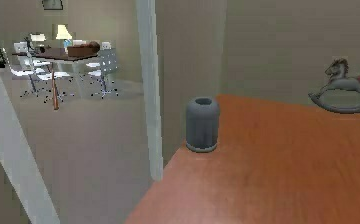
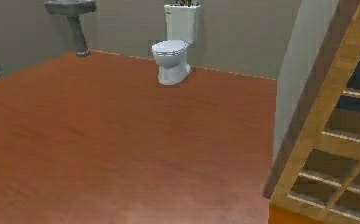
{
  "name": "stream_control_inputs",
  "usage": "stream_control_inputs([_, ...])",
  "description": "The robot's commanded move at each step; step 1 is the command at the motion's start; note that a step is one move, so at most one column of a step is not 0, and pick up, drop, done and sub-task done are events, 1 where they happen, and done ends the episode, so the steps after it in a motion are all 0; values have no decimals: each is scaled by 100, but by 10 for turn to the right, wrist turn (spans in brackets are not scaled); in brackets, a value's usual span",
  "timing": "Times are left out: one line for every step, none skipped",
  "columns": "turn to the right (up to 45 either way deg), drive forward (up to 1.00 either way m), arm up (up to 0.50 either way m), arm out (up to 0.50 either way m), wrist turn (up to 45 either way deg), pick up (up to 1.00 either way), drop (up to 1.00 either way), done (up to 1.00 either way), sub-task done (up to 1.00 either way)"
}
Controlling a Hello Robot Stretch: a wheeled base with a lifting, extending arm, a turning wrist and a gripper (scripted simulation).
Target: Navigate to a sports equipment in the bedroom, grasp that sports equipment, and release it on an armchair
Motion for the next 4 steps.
stream_control_inputs([0,60,0,0,0,0,0,0,0])
stream_control_inputs([-360,0,0,0,0,0,0,0,0])
stream_control_inputs([0,90,0,0,0,0,0,0,0])
stream_control_inputs([-240,0,0,0,0,0,0,0,0])
